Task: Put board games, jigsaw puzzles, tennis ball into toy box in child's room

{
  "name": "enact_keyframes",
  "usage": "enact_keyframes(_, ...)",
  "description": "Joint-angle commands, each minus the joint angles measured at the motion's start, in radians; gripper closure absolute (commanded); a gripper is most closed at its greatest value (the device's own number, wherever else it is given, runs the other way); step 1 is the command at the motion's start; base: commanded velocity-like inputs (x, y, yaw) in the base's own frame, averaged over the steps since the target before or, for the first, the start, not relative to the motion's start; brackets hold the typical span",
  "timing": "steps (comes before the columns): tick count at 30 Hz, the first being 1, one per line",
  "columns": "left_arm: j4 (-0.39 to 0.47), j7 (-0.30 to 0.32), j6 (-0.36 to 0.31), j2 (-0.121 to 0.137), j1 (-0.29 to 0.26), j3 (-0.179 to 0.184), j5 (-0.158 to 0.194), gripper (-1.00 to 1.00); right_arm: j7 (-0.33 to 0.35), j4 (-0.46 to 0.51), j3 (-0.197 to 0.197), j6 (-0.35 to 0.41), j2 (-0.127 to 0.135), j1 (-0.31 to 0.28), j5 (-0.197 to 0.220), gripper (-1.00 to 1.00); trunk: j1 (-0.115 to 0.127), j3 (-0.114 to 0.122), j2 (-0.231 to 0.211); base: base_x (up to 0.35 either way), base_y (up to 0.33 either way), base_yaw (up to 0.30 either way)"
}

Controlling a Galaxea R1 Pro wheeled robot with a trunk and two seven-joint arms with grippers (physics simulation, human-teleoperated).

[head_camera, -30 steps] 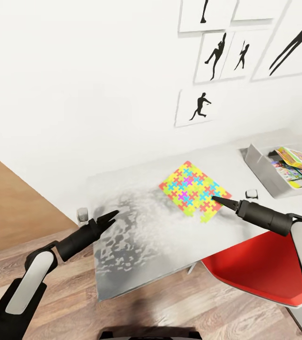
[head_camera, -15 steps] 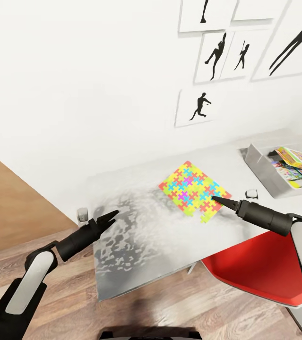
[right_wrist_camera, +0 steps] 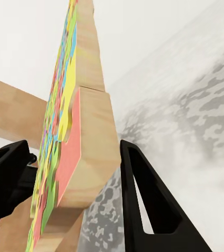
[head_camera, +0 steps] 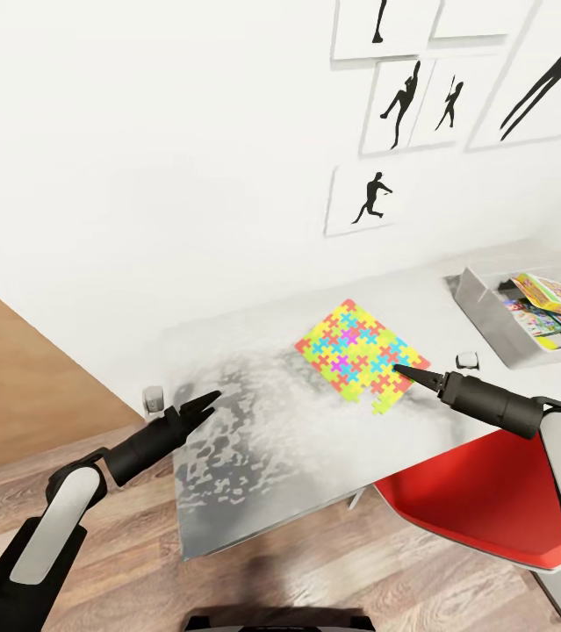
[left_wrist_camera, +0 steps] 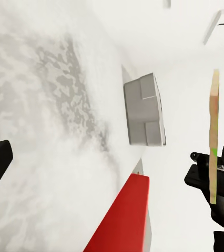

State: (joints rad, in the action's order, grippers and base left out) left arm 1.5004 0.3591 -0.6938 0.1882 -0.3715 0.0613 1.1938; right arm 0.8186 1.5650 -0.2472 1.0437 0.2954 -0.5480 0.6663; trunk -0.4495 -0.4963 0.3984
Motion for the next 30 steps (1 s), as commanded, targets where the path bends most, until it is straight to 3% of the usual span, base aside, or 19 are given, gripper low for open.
enact_keyframes(1,0.0,0.0,-0.004,0.001,-0.001,0.0,0.004,-1.0,0.007,0.0,-0.001,0.004,0.0,-0.001,-0.005,1.0,-0.001,-0.001,0.002,0.0,0.0,0.0)
enact_keyframes(3,0.001,0.0,-0.007,0.009,-0.01,-0.005,0.013,-1.0,0.018,0.011,0.006,0.004,0.0,0.008,-0.009,1.0,-0.001,-0.001,0.002,0.0,0.0,0.0)
enact_keyframes(12,0.014,-0.003,-0.006,0.023,-0.049,-0.023,0.06,-1.0,0.03,0.039,-0.032,0.004,0.003,0.026,-0.016,1.0,-0.001,0.008,0.002,0.0,0.0,0.0)
enact_keyframes(30,0.02,0.004,-0.002,0.027,-0.056,-0.03,0.067,-1.0,0.033,0.047,-0.044,0.004,0.003,0.031,-0.017,1.0,-0.001,0.036,0.002,0.0,0.0,0.0)
